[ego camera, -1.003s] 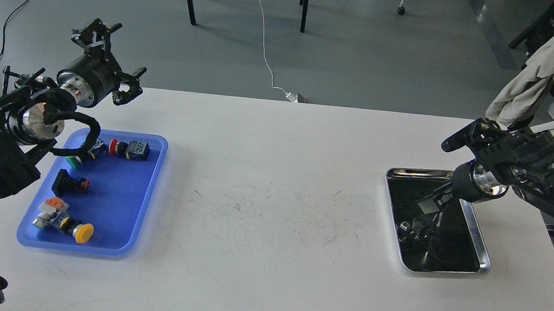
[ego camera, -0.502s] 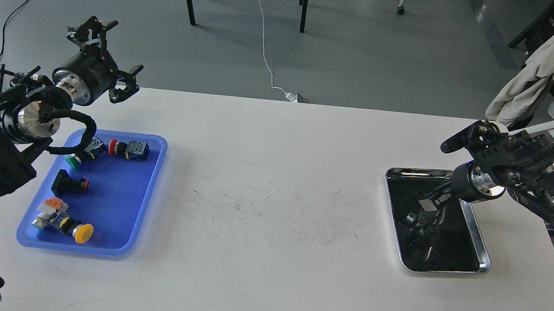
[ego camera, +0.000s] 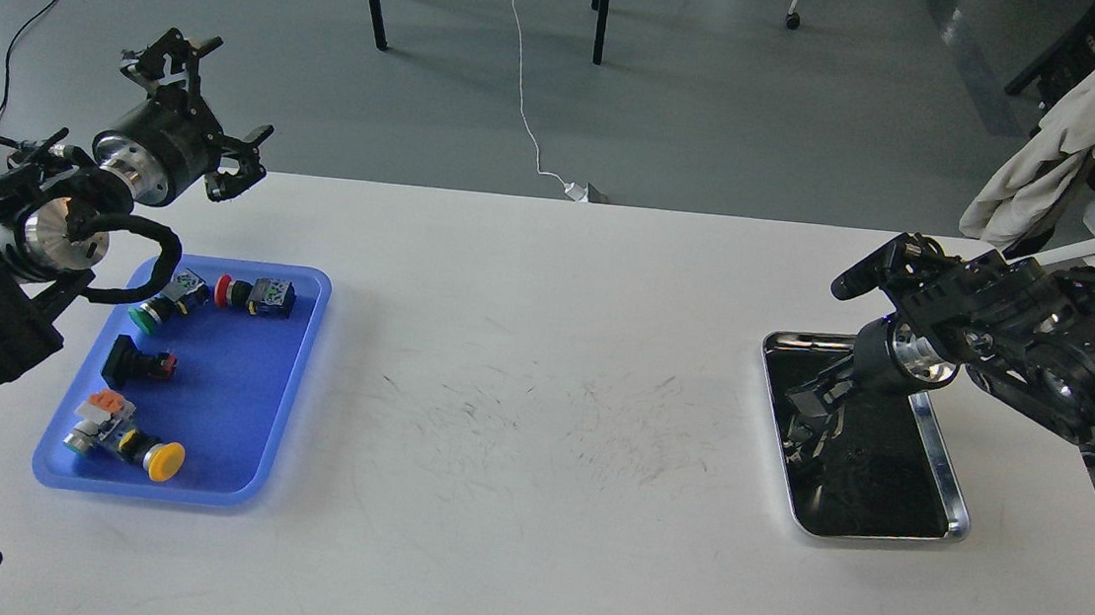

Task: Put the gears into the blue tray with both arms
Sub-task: 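Close the right gripper on the small black part in the steel tray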

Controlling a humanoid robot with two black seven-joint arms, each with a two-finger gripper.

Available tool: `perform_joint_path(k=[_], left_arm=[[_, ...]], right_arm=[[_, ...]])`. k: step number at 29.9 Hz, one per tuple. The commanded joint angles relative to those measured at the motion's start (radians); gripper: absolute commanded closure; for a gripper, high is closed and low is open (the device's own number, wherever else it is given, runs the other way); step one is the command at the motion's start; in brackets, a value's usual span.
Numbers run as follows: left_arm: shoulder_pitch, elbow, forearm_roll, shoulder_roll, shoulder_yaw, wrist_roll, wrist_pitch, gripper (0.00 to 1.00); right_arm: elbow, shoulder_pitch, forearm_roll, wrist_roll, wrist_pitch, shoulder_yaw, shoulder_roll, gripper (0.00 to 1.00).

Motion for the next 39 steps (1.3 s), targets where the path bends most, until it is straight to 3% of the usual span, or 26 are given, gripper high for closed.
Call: perform_joint_path(k=[1, 27, 34, 39], left_arm=[[0.000, 0.000, 0.001, 0.000, 0.000, 0.000, 0.000, 0.00], [0.002, 0.000, 0.000, 0.008, 0.000, 0.000, -0.008, 0.00], [0.002, 0.000, 0.000, 0.009, 0.000, 0.000, -0.012, 0.00], [0.002, 0.000, 0.000, 0.011, 0.000, 0.000, -0.012, 0.00]], right_arm=[[-0.004, 0.003, 0.000, 0.002, 0.000, -0.001, -0.007, 0.31], [-0.053, -0.019, -0.006, 0.005, 0.000, -0.016, -0.007, 0.59], [-0.044, -0.019, -0.009, 0.005, 0.000, -0.019, -0.004, 0.72], [-0.042, -0.016, -0.011, 0.005, 0.000, -0.042, -0.001, 0.90]])
